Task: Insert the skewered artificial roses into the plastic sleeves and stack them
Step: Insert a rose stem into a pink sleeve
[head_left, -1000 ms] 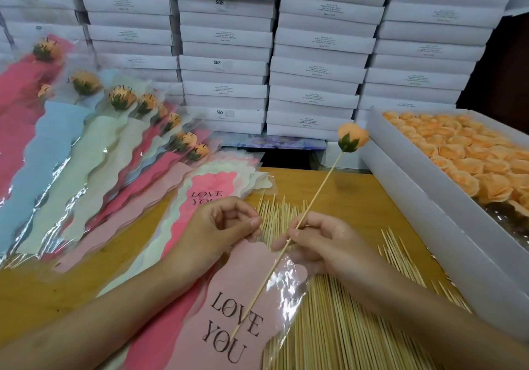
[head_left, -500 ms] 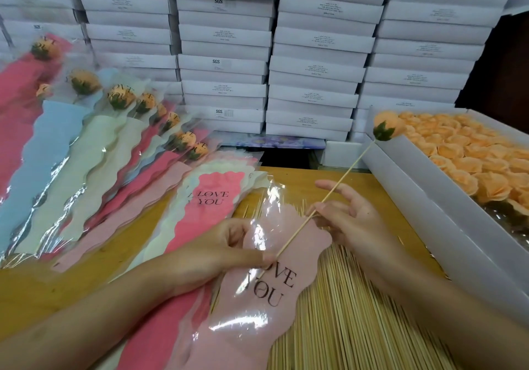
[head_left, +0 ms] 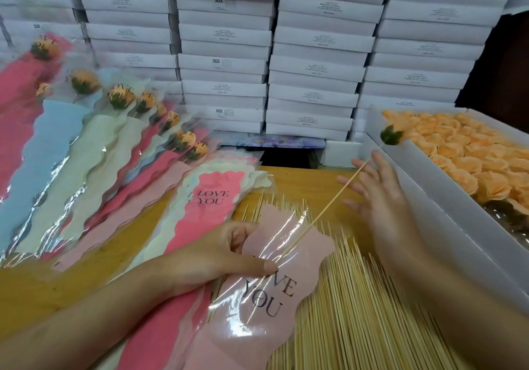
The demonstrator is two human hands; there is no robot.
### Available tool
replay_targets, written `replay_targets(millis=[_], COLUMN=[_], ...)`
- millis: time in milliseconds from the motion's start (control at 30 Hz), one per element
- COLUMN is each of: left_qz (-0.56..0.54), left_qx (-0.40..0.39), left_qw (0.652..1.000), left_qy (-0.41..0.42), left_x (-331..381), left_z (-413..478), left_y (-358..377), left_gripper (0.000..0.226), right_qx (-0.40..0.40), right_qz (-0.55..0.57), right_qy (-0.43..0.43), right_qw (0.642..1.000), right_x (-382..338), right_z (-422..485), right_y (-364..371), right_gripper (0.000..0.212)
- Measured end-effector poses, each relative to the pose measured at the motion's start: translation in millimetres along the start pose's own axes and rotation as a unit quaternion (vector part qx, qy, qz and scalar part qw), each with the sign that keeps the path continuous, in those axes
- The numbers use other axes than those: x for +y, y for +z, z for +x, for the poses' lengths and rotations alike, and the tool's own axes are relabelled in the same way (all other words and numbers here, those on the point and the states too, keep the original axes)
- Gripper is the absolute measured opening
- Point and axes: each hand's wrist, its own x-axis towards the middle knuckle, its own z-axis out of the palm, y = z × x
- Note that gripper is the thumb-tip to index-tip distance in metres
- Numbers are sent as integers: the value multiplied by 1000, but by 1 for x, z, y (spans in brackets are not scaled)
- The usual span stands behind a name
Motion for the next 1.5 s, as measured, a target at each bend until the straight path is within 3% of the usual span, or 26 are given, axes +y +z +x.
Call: replay_targets(millis=[200, 367, 600, 767, 867, 1067, 1167, 1267, 1367, 1500], left_qz=[-7, -5, 2, 8, 10, 1, 2, -8, 28, 32], left_qx=[-12, -6, 7, 39, 46, 48, 57, 50, 74, 56], left_qw=[1000, 1000, 1000, 999, 999, 999, 998, 999, 997, 998], left_qy=[-3, -10, -9, -16, -13, 4, 11, 20, 12, -1], left_x=[1, -1, -1, -1, -2, -4, -5, -4, -4, -5], left_z=[0, 0, 0, 0, 0, 0, 1, 1, 1, 0], left_y=[1, -1, 0, 0, 0, 0, -1, -1, -2, 0], left_gripper=[16, 18, 19, 34, 25, 18, 16, 13, 47, 38], right_qx=[0, -59, -138, -152, -168, -188, -167, -87, -12, 18], right_qz=[-32, -49, -99, -97, -98, -100, -73, -34, 19, 47], right_qy=[-7, -12, -47, -62, -76, -91, -84, -39, 40, 56], right_qw=[999, 997, 984, 982, 978, 973, 980, 995, 999, 997], right_x=[4, 8, 14, 17, 17, 16, 18, 21, 24, 26], right_z=[1, -6, -19, -25, -29, -32, -29, -20, -10, -5], right_y=[-1, 4, 10, 13, 13, 13, 12, 10, 6, 2], right_gripper=[44, 36, 42, 41, 47, 37, 24, 13, 3, 29])
